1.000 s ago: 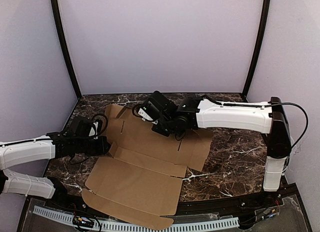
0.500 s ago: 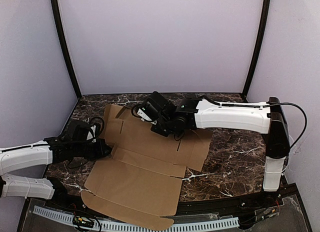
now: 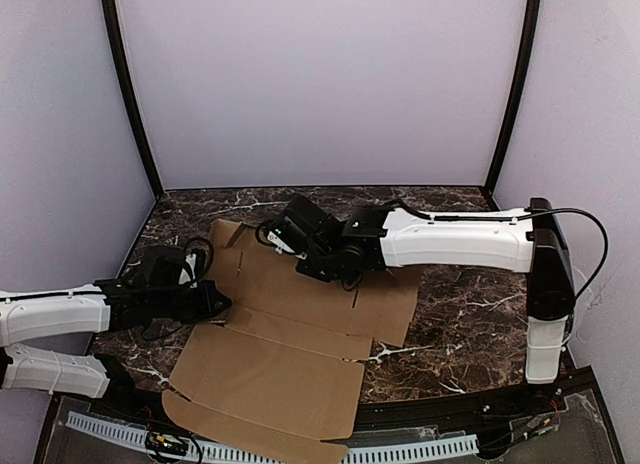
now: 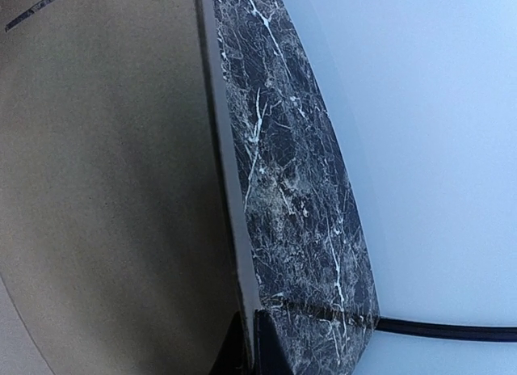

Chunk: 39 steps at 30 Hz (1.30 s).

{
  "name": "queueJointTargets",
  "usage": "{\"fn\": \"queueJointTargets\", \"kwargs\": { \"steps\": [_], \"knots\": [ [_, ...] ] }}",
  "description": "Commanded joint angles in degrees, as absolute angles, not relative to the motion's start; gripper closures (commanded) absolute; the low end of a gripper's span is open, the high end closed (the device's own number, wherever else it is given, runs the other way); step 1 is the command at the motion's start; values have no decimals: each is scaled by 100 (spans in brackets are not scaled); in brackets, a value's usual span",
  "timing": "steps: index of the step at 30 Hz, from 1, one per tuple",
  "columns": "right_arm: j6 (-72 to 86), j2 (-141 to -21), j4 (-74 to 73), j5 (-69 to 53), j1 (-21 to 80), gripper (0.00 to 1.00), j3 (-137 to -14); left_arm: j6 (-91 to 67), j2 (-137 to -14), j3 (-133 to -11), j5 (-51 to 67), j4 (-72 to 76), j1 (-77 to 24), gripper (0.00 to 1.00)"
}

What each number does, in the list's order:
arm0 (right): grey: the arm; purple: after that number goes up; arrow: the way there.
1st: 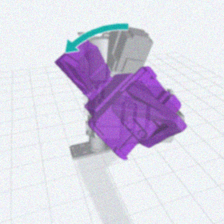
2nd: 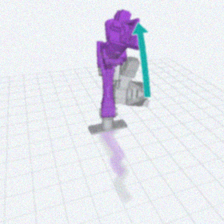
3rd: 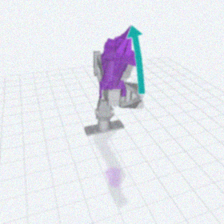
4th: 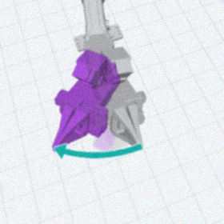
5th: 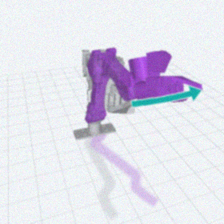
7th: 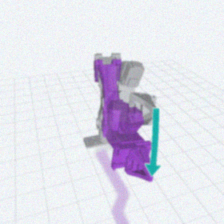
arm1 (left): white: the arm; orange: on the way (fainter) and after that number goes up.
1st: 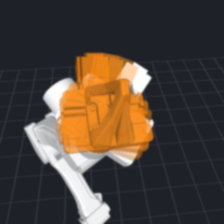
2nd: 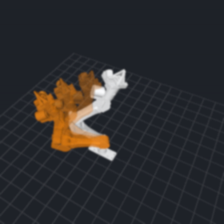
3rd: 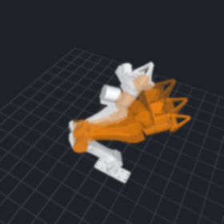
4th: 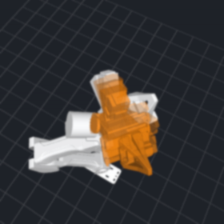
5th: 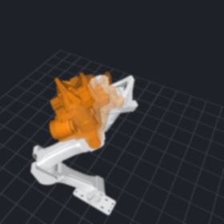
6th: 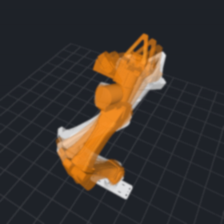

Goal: Fold the paper box

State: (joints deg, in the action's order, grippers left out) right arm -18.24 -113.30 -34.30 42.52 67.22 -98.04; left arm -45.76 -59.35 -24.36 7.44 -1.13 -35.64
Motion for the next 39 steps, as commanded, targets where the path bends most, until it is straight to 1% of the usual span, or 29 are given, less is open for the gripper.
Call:
{"fn": "queueJointTargets", "kwargs": {
  "steps": [1, 11, 20, 23, 24, 25, 27, 30, 31, 33, 39],
  "knots": [
    [-1867, -11512, -3074, 4322, 6958, 100, -9764, -4601, -5933, -2239, 624, 153, -3612, 99],
    [-2654, -11538, -2135, 4940, 7224, 100, -9164, -4608, -5693, -1790, 604, 272, -3621, 99],
    [-4162, -11411, -77, 5781, 7382, 100, -8360, -4647, -5268, -1538, 679, 265, -3621, 99],
    [-5082, -11360, 1200, 5980, 7407, 100, -8042, -4635, -5153, -1509, 696, 259, -3621, 99],
    [-5731, -11331, 1863, 6033, 7414, 100, -7861, -4611, -5121, -1519, 691, 203, -3621, 99],
    [-6352, -11319, 3005, 6065, 7418, 100, -7662, -4595, -5046, -1564, 656, 154, -3621, 99],
    [-7795, -11383, 4789, 6067, 7426, 100, -7274, -4453, -4895, -1695, 579, -71, -3621, 99],
    [-9545, -11668, 6925, 5955, 7423, 100, -7038, -4204, -4648, -2095, 250, -846, -3621, 99],
    [-9915, -11761, 7307, 5917, 7422, 100, -7029, -4066, -4511, -2181, 160, -1016, -3621, 99],
    [-10210, -11886, 7614, 5846, 7426, 100, -7000, -3896, -4301, -2395, -150, -1441, -3617, 99],
    [-10199, -12014, 7694, 5786, 7415, 100, -6886, -3591, -3893, -2747, -694, -2270, -3612, 99]
  ]
}}
